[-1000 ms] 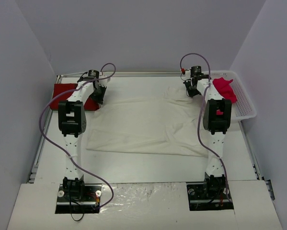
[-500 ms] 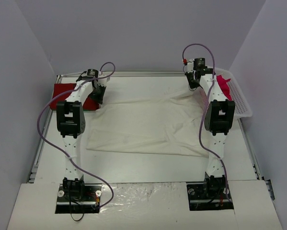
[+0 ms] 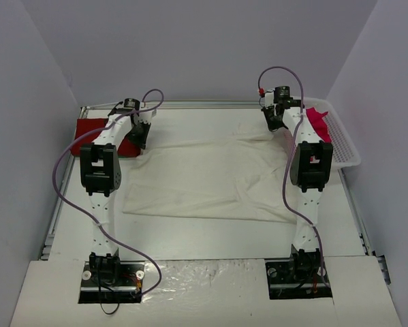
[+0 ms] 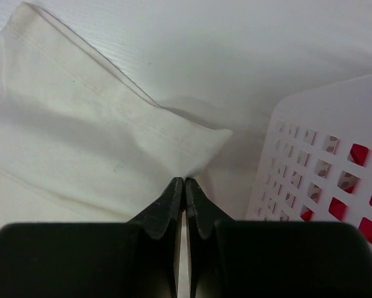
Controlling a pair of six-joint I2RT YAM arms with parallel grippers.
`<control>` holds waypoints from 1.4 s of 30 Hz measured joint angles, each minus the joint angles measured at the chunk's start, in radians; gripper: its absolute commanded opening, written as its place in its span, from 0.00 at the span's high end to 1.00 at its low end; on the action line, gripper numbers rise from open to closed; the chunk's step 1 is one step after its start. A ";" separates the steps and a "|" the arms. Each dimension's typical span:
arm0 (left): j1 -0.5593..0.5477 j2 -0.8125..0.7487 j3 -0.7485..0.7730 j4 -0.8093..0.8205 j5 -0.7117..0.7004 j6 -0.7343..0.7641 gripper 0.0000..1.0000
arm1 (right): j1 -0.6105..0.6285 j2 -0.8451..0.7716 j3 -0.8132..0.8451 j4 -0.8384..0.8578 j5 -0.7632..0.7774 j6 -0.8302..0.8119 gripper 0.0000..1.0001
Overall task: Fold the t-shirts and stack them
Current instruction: Grap the side of the flattened tshirt furthest away from the robot with both arms
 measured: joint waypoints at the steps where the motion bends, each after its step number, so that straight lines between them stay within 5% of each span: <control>1: 0.000 0.000 0.000 -0.003 0.000 0.001 0.98 | 0.000 0.003 0.000 0.000 0.001 0.002 1.00; 29: 0.005 -0.010 -0.044 -0.008 0.001 0.017 0.98 | 0.050 0.100 0.101 -0.068 -0.164 -0.042 1.00; 42: 0.026 -0.151 -0.087 -0.008 0.022 0.026 0.98 | 0.057 -0.041 0.048 -0.079 -0.080 -0.066 1.00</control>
